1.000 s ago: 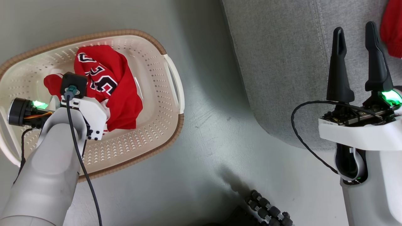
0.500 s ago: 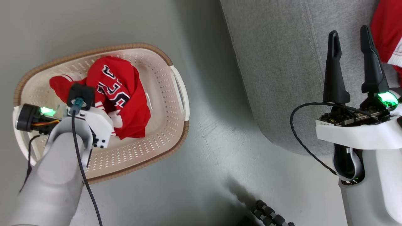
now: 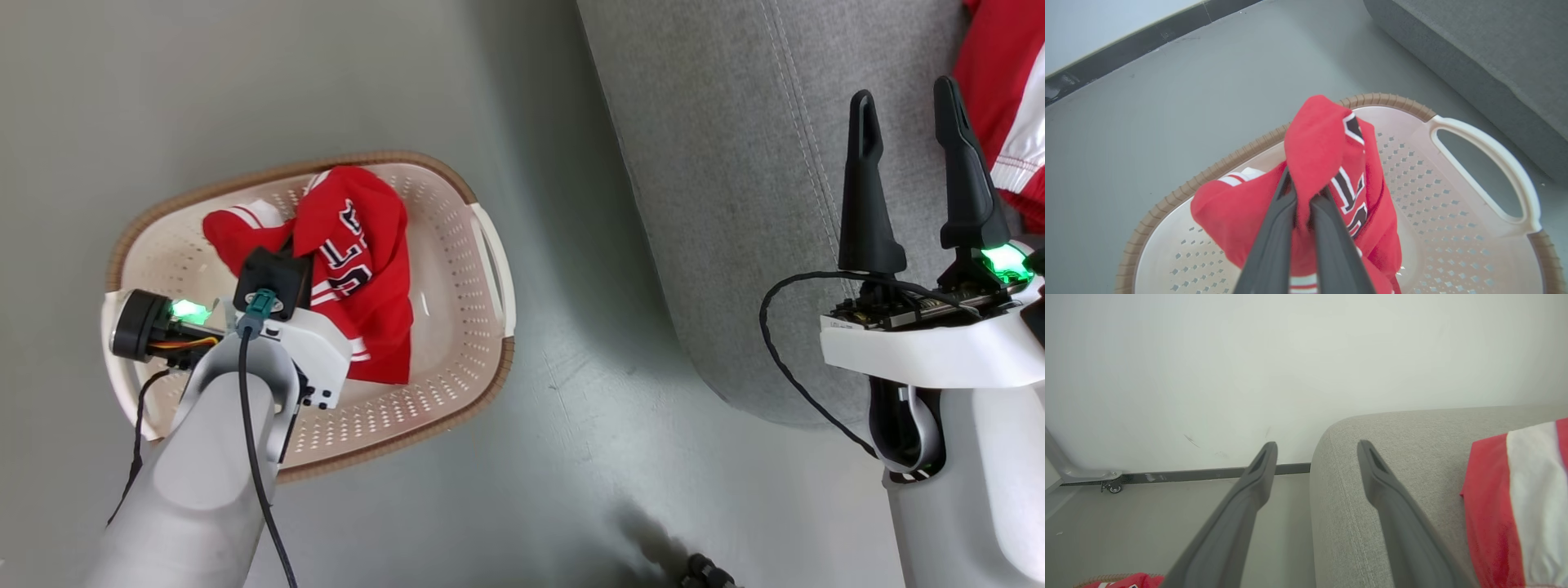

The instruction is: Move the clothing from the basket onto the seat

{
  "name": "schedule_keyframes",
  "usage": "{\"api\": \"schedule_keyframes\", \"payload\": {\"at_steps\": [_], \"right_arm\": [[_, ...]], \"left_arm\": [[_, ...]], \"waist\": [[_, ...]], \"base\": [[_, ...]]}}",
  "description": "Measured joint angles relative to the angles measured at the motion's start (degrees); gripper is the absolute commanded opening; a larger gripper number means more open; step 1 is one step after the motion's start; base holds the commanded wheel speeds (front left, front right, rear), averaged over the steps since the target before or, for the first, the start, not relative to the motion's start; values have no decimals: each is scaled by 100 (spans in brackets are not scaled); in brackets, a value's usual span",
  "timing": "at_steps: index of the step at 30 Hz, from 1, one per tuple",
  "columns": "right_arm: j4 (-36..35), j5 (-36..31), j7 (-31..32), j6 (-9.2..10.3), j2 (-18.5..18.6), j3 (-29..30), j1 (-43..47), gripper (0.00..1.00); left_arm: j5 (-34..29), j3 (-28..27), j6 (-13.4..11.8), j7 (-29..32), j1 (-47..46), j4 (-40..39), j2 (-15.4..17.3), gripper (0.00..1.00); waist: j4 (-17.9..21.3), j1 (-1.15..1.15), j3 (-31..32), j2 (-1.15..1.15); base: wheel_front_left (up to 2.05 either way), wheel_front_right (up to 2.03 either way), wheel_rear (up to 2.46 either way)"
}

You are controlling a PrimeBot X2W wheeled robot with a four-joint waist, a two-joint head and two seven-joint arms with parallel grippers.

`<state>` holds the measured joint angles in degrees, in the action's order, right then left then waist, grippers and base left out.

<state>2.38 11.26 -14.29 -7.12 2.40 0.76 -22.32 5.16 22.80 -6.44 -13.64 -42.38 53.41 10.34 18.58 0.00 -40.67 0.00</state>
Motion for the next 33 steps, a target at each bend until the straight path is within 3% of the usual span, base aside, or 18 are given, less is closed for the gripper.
{"api": "schedule_keyframes", "payload": {"at_steps": [12,33], "right_arm": [[126,-169,0,0,190,-62,12,100],[381,-234,-1,0,512,-227,20,100]], "left_arm": [[74,-20,30,-51,276,-702,-108,0],[124,-181,-272,-58,980,-2603,-142,0]], "waist": [[-270,0,444,0],[-805,0,1354,0]], "base": [[0,0,0],[0,0,0]]}}
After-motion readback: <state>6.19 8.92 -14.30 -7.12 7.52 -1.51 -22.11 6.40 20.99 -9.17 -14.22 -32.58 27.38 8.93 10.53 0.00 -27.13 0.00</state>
